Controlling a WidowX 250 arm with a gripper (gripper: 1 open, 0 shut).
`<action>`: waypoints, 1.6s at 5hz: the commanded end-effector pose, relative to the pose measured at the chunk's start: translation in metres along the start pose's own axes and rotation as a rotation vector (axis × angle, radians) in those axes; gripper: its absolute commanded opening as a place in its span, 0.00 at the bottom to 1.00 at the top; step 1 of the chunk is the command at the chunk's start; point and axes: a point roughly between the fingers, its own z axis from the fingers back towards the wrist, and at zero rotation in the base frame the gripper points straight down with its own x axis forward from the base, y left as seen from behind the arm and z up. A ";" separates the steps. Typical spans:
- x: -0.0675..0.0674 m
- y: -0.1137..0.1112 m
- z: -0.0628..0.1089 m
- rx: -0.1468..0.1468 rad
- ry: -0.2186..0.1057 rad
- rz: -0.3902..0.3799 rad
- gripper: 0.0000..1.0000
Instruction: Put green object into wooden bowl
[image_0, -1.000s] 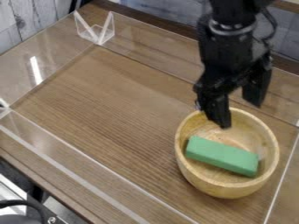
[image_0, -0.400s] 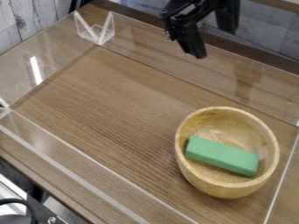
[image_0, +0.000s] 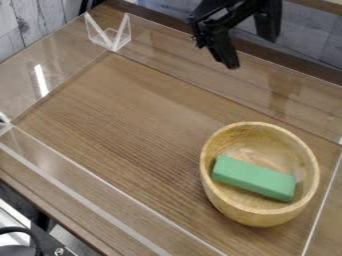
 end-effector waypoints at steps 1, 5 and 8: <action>0.010 -0.001 0.010 -0.035 -0.027 -0.013 1.00; 0.009 -0.025 0.011 -0.050 -0.036 -0.120 1.00; -0.006 -0.041 0.009 -0.069 -0.008 -0.290 1.00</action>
